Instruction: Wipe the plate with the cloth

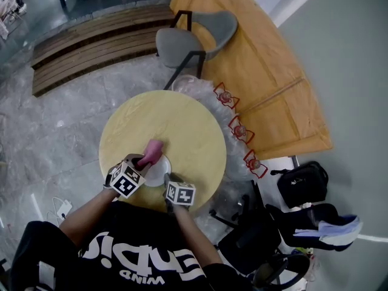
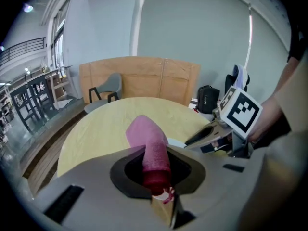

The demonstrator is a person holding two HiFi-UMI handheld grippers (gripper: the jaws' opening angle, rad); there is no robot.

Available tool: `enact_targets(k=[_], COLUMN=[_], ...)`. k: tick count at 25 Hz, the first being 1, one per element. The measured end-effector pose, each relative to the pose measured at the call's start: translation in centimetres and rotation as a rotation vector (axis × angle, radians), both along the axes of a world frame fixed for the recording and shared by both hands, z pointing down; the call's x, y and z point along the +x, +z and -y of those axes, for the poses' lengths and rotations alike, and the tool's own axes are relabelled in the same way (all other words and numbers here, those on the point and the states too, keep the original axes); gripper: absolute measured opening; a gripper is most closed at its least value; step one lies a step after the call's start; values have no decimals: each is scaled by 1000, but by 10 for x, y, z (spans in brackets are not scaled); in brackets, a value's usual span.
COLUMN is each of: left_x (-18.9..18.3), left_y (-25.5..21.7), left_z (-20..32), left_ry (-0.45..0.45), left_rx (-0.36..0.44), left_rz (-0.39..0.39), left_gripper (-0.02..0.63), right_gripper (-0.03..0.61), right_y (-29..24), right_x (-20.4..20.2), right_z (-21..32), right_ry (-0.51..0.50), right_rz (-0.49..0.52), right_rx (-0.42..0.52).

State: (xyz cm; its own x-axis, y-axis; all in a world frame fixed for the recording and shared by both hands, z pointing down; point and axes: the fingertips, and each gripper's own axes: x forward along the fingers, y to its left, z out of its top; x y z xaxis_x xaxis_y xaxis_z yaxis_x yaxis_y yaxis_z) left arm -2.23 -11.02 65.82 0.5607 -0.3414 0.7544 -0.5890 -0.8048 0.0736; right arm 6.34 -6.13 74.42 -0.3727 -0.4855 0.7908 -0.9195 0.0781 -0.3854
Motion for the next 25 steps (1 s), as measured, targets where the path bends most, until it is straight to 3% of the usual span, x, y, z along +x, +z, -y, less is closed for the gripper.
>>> enact_targets(k=[7, 11, 25], left_x=[45, 57, 52], left_y=[40, 57, 72], left_z=[-49, -71, -68], left_ry=[194, 302, 241], left_rx=[-99, -111, -137], left_rz=[66, 130, 136], left_gripper=[52, 52, 52], right_gripper=[106, 106, 103], right_y=[-1, -1, 0], right_x=[-1, 0, 0], right_z=[0, 0, 0], right_ry=[6, 5, -15], right_rz=[2, 0, -11], right_rx=[0, 4, 4])
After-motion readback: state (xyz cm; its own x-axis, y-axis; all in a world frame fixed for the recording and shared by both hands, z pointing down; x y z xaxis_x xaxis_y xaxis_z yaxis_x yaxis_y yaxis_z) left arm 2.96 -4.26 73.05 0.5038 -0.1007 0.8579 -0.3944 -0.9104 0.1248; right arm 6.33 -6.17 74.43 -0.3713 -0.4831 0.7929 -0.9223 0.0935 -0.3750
